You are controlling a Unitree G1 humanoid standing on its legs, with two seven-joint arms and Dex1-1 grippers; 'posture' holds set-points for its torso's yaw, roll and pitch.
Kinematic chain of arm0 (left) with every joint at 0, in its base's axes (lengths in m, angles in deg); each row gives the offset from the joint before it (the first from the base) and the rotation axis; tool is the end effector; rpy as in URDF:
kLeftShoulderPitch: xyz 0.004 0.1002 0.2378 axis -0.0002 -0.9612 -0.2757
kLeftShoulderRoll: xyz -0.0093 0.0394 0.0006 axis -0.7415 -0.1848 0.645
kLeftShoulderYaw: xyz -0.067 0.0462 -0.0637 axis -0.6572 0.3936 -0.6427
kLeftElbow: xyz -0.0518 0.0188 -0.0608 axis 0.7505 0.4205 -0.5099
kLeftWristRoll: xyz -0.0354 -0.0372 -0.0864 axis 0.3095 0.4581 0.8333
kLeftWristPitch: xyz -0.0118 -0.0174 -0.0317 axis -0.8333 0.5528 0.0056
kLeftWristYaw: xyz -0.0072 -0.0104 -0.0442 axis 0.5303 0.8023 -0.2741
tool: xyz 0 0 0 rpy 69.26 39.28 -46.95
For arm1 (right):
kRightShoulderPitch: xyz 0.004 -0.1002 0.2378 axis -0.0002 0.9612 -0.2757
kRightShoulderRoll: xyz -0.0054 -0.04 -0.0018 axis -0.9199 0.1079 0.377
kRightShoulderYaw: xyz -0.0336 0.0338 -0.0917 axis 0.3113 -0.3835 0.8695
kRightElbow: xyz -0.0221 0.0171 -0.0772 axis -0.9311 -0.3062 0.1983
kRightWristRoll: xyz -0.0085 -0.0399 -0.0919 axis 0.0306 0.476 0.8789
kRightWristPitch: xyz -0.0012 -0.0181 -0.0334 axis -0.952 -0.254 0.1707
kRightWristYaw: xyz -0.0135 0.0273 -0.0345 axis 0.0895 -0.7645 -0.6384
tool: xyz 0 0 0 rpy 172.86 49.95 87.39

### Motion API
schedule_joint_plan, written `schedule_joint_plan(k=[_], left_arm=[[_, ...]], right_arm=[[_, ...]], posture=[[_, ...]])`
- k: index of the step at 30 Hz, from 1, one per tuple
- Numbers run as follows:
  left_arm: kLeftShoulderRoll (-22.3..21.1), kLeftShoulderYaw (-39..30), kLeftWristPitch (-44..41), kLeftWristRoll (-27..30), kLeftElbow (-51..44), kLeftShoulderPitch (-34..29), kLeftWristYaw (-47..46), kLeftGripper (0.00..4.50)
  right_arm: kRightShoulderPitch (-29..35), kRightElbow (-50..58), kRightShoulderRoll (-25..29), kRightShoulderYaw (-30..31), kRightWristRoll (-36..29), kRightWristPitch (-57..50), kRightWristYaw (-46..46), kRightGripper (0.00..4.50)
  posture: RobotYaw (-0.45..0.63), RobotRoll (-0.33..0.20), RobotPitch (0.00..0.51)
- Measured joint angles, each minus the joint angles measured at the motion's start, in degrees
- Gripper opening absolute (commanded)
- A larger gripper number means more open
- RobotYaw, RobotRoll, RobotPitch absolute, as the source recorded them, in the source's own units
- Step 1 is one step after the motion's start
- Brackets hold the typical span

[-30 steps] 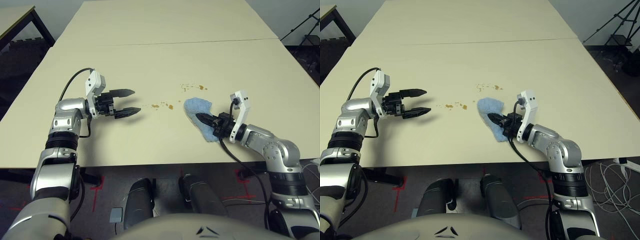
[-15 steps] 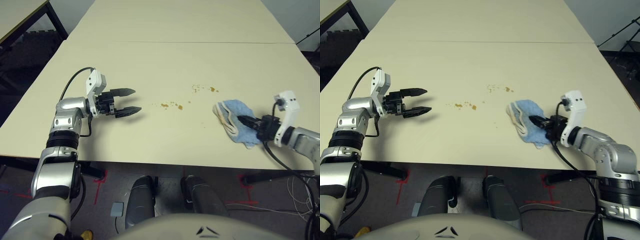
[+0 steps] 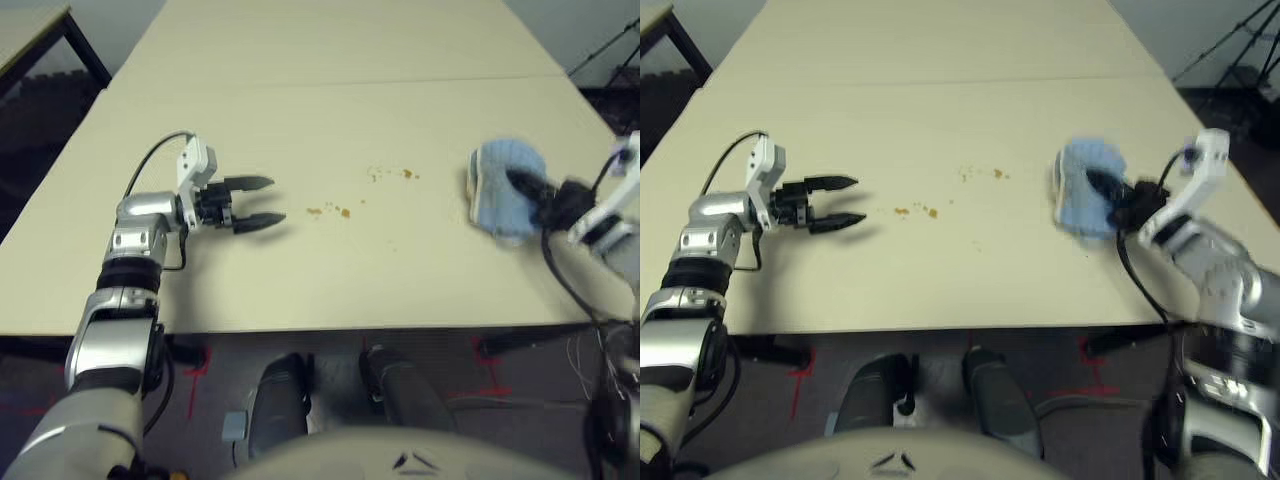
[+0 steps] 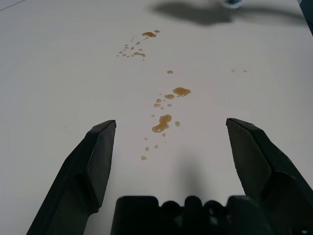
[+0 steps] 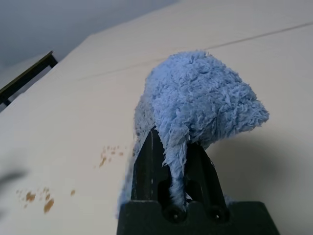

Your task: Wipe the water off the table with a rag.

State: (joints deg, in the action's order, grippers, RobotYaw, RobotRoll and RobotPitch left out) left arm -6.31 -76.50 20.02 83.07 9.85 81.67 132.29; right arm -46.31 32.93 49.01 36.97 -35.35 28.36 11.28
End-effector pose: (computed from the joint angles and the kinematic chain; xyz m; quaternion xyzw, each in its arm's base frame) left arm 0.3121 0.2842 0.1354 0.0908 0.0533 -0.5654 0.8181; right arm 0.2512 -0.2893 0.1531 0.1887 -0.0037 0.1809 0.9652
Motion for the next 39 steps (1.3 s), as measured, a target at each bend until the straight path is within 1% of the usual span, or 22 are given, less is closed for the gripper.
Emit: schedule_joint_plan(k=[3,6,9,14,20,23,31,39], left_arm=[[-0.18,-0.05,0.0,0.02,-0.11,-0.09,0.02,4.5],[-0.45,-0.09,-0.01,0.07,-0.37,-0.31,0.04,4.5],[-1.1,-0.31,-0.08,0.2,-1.19,-1.66,0.02,4.5],[-1.39,-0.85,-0.73,0.31,-4.47,-4.21,-0.36,4.5],[-2.54,-1.81,-2.45,0.67,-8.44,-7.13,-1.5,4.5],[-3.19,-2.39,-3.37,1.28,-10.59,-9.15,-2.14,4.5],[-4.53,-3.61,-5.54,2.47,-16.06,-12.95,-3.67,4.5],[-4.66,-3.81,-7.21,3.05,-18.78,-14.17,-4.98,4.5]], right_arm=[[-3.75,-6.2,-2.62,2.61,3.63,4.47,-1.71,0.02],[-6.84,-12.97,-4.01,5.72,7.43,8.11,-2.82,0.02],[-10.19,-18.98,-5.72,6.71,9.91,11.72,-3.59,0.02],[-17.0,-30.86,-9.01,10.1,15.12,19.35,-4.69,0.02],[-20.55,-40.36,-10.6,14.87,20.33,23.71,-3.03,0.02],[-21.47,-42.22,-12.06,17.02,22.11,24.71,-0.92,0.02],[-22.4,-43.94,-16.65,19.4,23.82,24.89,3.07,0.02],[-23.43,-44.37,-20.32,20.55,24.85,24.49,5.79,0.02]], posture=[[-0.33,0.0,0.125],[-0.32,0.0,0.124],[-0.3,0.0,0.124],[-0.27,0.0,0.124],[-0.22,0.0,0.126],[-0.2,0.0,0.128],[-0.17,0.0,0.137],[-0.15,0.0,0.142]])
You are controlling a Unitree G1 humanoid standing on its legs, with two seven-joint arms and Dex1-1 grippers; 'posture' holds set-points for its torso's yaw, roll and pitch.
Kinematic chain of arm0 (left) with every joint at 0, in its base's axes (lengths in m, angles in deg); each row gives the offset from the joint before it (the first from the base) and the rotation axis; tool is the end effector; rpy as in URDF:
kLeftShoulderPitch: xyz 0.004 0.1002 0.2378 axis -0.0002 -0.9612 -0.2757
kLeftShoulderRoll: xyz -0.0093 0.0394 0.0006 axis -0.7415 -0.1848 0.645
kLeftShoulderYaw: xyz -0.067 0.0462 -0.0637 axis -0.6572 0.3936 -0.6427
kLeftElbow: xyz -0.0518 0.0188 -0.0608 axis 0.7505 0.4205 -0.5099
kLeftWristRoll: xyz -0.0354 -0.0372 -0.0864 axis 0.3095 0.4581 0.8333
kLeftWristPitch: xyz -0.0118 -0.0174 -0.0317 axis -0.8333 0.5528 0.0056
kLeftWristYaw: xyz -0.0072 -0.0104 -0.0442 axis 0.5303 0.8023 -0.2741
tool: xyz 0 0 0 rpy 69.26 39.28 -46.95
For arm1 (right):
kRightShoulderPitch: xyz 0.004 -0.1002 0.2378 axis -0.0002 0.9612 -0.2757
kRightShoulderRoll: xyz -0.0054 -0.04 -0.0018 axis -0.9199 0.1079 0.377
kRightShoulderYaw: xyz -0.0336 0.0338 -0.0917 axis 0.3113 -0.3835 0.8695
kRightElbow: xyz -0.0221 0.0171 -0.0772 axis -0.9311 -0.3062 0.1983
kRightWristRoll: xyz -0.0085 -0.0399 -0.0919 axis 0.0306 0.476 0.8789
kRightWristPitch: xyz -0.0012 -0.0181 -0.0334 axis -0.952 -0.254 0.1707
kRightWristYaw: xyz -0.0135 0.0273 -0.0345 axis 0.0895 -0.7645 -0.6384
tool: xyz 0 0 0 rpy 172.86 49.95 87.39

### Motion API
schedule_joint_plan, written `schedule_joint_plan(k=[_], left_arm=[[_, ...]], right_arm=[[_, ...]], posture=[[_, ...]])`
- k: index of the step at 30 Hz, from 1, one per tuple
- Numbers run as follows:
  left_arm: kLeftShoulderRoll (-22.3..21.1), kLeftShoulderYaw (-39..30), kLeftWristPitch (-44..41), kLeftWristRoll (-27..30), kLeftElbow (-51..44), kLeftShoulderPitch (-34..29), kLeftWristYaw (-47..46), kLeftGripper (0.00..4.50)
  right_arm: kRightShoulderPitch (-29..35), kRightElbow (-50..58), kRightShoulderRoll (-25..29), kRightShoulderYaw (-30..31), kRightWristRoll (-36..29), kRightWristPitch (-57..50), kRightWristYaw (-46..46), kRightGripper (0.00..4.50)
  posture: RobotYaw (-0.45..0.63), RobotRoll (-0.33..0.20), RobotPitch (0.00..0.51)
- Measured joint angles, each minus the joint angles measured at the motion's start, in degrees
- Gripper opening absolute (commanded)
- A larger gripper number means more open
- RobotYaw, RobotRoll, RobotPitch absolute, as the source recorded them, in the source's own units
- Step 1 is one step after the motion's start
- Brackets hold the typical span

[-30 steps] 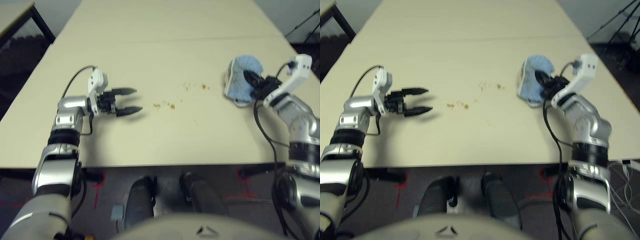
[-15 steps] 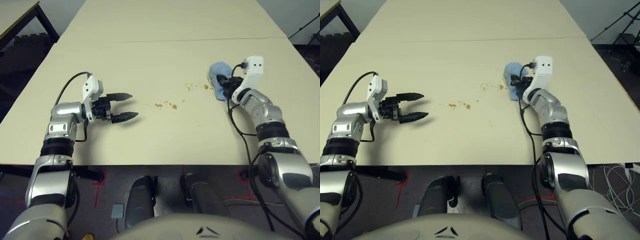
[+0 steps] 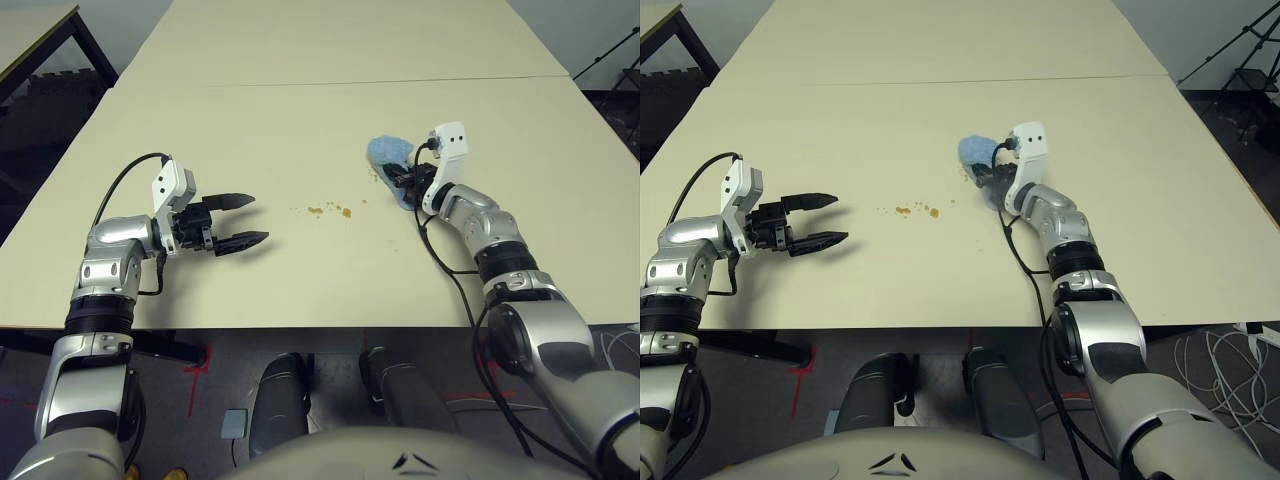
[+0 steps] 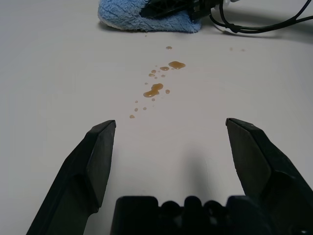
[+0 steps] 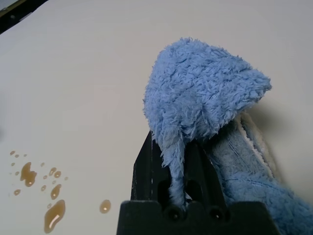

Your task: Wipe the water off the table with a rag.

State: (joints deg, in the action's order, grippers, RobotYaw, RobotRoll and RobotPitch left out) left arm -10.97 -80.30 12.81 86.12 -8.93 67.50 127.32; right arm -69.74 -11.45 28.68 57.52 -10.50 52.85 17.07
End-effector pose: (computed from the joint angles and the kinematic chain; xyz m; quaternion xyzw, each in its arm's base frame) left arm 0.2728 0.3032 0.1325 0.0999 0.0683 -0.5245 0.8427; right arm 0.3396 -0.1468 0.0968 0.1141 0.1129 0.3263 0.9316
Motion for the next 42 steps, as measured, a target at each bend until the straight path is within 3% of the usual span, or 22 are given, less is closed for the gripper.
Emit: schedule_joint_plan(k=[12,20,30,35,42], left_arm=[[-0.02,-0.33,-0.58,0.94,-1.67,-1.52,-1.08,4.5],[0.25,-0.1,-0.35,0.96,-1.17,-1.13,-1.1,4.5],[1.47,0.85,1.21,0.76,2.81,1.87,-0.44,4.5],[1.67,1.5,1.86,0.62,4.39,3.13,0.19,4.5],[0.06,1.83,2.97,0.48,6.19,3.41,2.18,4.5]], right_arm=[[-1.67,-1.71,-0.42,1.22,1.53,-0.33,1.19,0.02],[-1.82,-2.14,7.72,1.71,3.54,0.29,1.29,0.02],[2.9,0.73,19.68,-0.24,3.51,-0.4,1.22,0.02],[7.78,9.79,21.99,-4.59,-1.23,-8.22,1.64,0.02],[17.13,38.15,21.8,-10.74,-15.37,-31.27,0.48,0.02]], posture=[[-0.16,0.0,0.141],[-0.18,0.0,0.139],[-0.22,0.0,0.14],[-0.23,0.0,0.143],[-0.24,0.0,0.154]])
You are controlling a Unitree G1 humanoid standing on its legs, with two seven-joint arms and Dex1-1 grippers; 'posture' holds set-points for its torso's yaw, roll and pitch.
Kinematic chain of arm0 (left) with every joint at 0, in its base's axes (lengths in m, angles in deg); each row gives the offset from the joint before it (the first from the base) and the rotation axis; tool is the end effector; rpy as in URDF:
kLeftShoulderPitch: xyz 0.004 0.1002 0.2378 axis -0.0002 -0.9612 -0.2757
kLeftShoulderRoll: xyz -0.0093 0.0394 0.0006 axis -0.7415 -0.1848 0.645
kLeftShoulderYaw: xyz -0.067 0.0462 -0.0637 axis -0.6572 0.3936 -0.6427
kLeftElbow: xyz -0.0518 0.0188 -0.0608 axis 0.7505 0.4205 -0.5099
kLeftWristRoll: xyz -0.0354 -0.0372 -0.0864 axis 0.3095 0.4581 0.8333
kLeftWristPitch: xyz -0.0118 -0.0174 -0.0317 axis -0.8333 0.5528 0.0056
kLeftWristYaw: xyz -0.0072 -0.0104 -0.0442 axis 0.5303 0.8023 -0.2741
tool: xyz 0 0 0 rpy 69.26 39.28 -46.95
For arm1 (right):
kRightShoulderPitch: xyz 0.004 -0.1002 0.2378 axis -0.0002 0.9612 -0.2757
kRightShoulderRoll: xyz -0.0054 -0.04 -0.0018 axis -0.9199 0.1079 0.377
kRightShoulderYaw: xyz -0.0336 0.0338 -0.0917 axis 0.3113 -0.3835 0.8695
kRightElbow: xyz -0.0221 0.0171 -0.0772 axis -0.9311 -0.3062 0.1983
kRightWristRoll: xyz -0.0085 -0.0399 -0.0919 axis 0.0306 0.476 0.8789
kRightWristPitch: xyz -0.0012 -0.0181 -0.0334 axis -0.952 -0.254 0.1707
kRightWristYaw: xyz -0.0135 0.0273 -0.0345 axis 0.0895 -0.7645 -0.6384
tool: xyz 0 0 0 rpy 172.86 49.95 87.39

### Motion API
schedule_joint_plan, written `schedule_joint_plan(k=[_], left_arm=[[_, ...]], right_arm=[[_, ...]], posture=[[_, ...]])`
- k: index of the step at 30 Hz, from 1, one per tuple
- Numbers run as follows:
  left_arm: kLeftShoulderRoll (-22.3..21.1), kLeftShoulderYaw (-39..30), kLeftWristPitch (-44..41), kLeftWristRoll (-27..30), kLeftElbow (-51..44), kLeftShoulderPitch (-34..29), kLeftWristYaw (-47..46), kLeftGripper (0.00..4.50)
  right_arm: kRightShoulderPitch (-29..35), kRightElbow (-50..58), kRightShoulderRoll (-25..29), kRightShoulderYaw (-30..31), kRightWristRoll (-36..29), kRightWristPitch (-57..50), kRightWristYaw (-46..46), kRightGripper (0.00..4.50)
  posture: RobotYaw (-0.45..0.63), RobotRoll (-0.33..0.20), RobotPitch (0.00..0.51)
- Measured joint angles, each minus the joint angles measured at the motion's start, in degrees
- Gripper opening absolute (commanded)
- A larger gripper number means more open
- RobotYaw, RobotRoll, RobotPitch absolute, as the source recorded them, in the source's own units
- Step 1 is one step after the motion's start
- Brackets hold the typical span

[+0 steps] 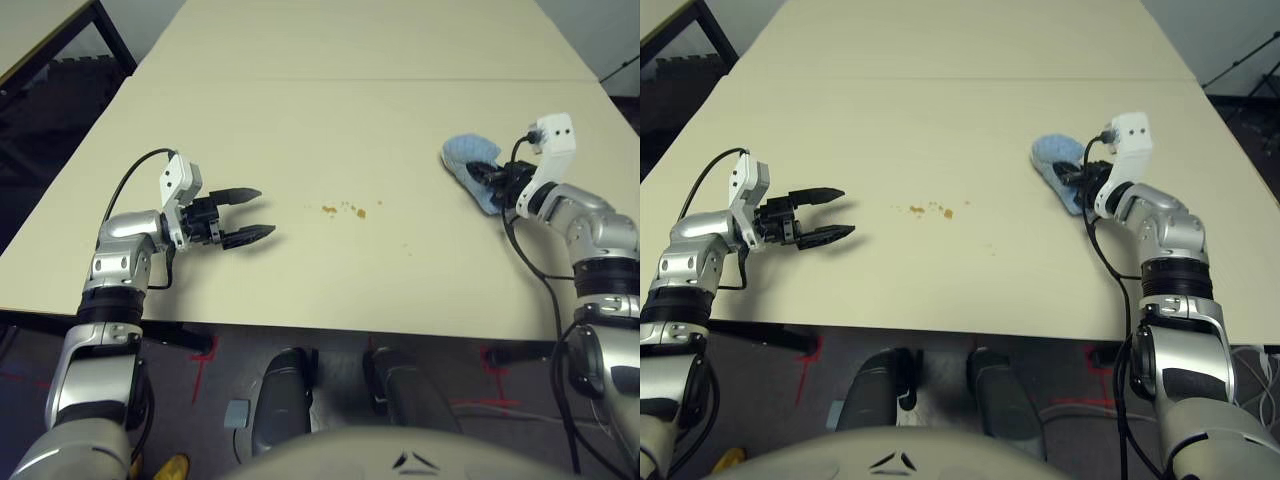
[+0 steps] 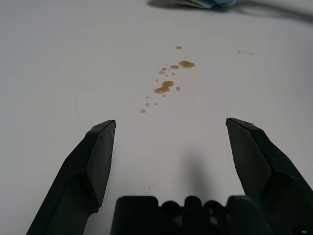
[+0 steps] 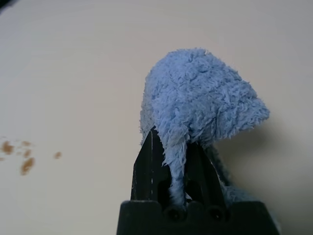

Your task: Wipe the water off the table with a rag.

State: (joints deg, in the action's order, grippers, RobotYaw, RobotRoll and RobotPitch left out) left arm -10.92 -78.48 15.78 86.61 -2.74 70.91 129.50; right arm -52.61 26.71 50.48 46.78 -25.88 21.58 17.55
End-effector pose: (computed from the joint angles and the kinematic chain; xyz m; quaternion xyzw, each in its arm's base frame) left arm 0.2816 0.3042 0.1307 0.0949 0.0670 -0.5377 0.8351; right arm 0.2770 -0.2686 0.1511 0.1312 0.1172 0.2479 0.9527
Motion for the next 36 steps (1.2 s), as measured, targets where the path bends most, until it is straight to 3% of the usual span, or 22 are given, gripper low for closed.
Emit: schedule_joint_plan(k=[7,14,24,36], left_arm=[[-0.97,-0.03,0.86,-0.05,1.4,0.06,0.98,4.5],[-0.93,0.02,1.42,-0.08,1.56,0.14,0.97,4.5],[-0.94,-0.05,1.7,-0.02,1.26,-0.61,0.72,4.5],[-1.17,-0.48,1.25,0.2,-0.04,-2.66,-0.01,4.5]], right_arm=[[3.32,18.35,-6.59,-2.02,-10.22,-13.91,-7.68,0.02],[7.57,20.02,-13.82,7.91,-7.18,-11.5,-11.69,0.02],[7.24,12.3,-15.52,16.75,1.48,0.8,-10.27,0.02],[-3.05,-4.58,-21.49,21.56,7.57,9.48,-5.44,0.02]], posture=[[-0.24,0.0,0.154],[-0.23,0.0,0.148],[-0.19,0.0,0.141],[-0.16,0.0,0.157]])
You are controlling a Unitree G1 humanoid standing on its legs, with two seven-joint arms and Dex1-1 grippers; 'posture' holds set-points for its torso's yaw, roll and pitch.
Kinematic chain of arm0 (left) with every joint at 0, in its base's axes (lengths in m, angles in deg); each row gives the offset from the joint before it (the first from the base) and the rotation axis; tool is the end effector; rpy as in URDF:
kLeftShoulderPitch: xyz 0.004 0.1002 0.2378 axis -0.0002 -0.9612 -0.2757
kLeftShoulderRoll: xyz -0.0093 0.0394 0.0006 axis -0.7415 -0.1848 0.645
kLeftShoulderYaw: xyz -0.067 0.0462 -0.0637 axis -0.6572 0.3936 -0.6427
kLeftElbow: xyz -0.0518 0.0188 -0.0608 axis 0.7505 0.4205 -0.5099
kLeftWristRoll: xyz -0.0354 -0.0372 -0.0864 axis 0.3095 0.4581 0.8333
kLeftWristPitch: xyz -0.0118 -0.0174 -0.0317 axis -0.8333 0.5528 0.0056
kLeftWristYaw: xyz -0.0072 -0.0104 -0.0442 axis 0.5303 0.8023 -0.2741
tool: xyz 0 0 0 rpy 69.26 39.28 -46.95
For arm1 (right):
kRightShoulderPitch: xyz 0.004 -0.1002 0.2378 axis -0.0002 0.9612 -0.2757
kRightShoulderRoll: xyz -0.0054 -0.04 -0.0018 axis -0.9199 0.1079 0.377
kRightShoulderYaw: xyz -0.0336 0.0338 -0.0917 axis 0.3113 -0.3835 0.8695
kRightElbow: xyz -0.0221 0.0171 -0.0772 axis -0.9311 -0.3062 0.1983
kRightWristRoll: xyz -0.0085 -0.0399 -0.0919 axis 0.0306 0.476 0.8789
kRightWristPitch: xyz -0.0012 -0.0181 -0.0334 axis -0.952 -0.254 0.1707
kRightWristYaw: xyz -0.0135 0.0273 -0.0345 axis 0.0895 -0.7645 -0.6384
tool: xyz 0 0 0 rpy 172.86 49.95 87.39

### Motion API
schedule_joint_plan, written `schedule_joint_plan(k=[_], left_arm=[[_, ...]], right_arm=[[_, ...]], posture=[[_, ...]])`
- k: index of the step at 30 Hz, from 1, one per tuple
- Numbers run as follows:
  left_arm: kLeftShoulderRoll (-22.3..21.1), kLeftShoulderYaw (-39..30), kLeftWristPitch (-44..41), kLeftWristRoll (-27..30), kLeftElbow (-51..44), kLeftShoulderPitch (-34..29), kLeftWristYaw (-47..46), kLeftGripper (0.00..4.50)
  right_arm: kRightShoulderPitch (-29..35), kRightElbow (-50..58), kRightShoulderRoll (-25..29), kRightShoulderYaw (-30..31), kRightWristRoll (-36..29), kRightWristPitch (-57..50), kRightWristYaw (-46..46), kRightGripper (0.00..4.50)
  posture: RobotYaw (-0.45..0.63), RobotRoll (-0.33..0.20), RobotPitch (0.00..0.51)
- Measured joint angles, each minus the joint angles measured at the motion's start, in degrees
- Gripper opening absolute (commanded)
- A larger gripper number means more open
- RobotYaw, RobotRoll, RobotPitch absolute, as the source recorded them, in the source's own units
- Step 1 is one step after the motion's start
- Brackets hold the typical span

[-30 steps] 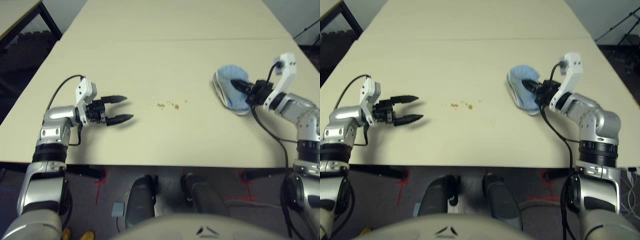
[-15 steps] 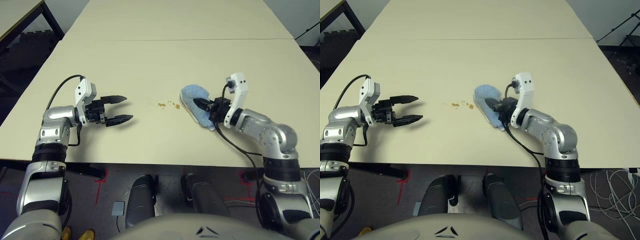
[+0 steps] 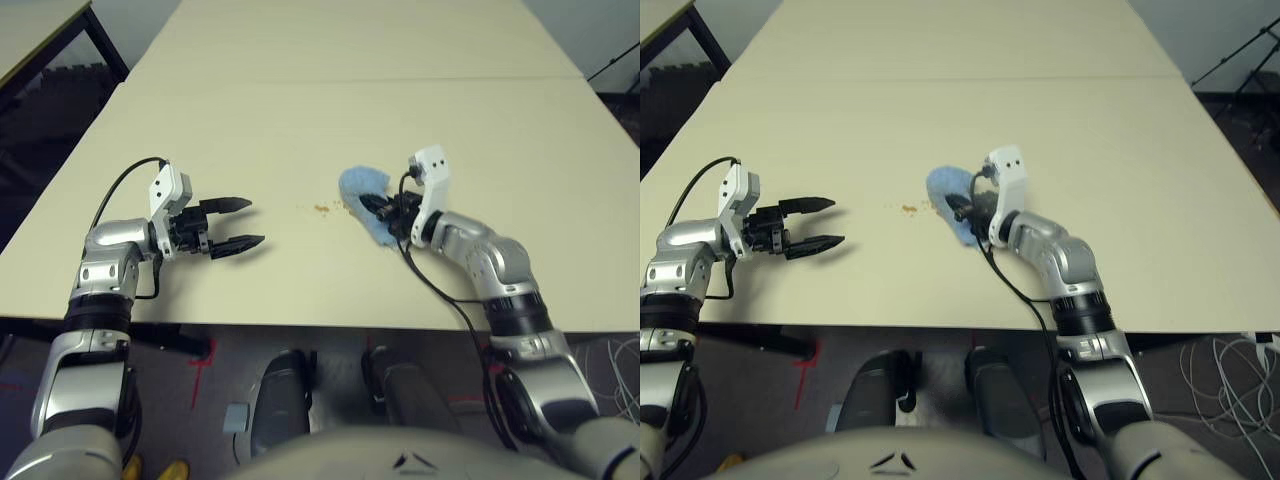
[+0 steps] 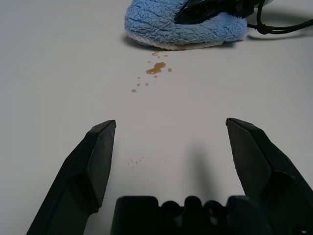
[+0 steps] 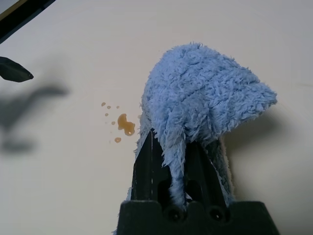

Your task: Wipe the water off the table with a rag.

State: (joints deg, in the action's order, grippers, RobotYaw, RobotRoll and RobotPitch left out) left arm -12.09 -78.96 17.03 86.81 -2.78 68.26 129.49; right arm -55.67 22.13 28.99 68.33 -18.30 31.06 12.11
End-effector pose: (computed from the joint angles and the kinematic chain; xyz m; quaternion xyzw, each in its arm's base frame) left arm 0.2725 0.3129 0.1241 0.0973 0.0788 -0.5286 0.8396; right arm 0.2973 -0.1214 0.1063 0.1076 0.1547 0.3941 0.8995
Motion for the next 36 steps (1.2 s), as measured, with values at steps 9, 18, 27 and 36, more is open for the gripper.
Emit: schedule_joint_plan(k=[9,18,27,36], left_arm=[[-0.78,-1.09,-0.38,0.06,-1.07,-0.29,-0.82,4.5],[-0.78,-1.1,-0.46,0.07,-1.25,-0.74,-1.22,4.5],[-0.39,-1.07,-0.47,0.07,-1.25,-0.65,-1.61,4.5],[0.42,-0.85,0.68,-0.45,2.4,2.87,-1.27,4.5]], right_arm=[[-4.48,-7.23,-5.41,3.98,3.23,3.17,4.13,0.02],[-6.52,-10.82,-9.84,6.79,6.29,5.04,7.1,0.02],[-7.52,-12.87,-8.83,7.09,7.45,6.7,8.7,0.02],[-9.44,-15.14,4.02,2.92,7.65,7.45,9.85,0.02]], posture=[[-0.15,0.0,0.161],[-0.15,0.0,0.159],[-0.17,0.0,0.154],[-0.2,0.0,0.151]])
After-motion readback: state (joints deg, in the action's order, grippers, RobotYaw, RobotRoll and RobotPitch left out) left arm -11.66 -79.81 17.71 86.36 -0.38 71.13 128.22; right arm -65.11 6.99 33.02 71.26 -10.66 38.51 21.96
